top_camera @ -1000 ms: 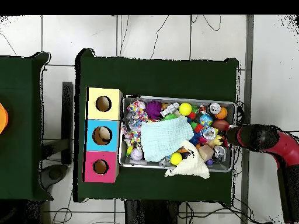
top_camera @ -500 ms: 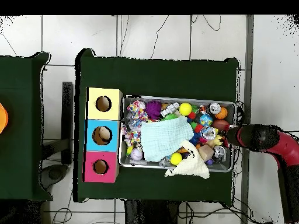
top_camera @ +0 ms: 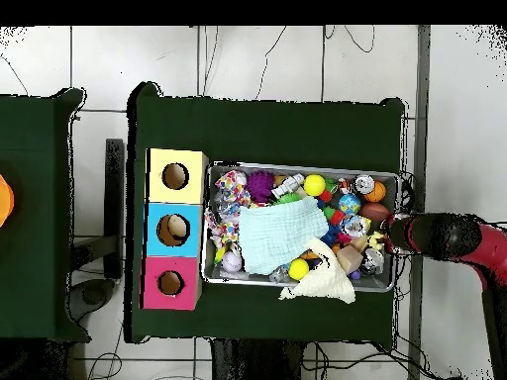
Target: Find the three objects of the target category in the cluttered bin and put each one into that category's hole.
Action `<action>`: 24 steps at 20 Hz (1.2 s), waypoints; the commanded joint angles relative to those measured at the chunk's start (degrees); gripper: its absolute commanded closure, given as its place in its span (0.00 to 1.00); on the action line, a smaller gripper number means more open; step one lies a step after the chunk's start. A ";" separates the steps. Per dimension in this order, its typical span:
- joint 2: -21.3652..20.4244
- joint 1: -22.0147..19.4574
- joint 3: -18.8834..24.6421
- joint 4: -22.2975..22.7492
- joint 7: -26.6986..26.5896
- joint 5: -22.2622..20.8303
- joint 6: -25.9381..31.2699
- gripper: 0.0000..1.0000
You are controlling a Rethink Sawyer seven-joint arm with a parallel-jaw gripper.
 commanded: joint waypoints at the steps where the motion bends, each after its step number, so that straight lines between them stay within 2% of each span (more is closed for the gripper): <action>1: -11.19 0.66 -2.97 7.03 5.31 1.02 -1.18 1.00; 4: -14.05 0.49 -2.79 9.21 6.17 2.24 -0.94 1.00; 9: -16.53 0.71 -3.37 10.74 6.48 3.35 -0.45 1.00; 16: -20.27 -1.13 -5.03 18.52 9.15 5.07 -3.60 1.00; 21: -22.49 -1.35 -6.83 21.73 11.93 6.52 -5.58 1.00; 24: -25.09 -1.74 -8.26 25.46 15.60 8.57 -7.51 1.00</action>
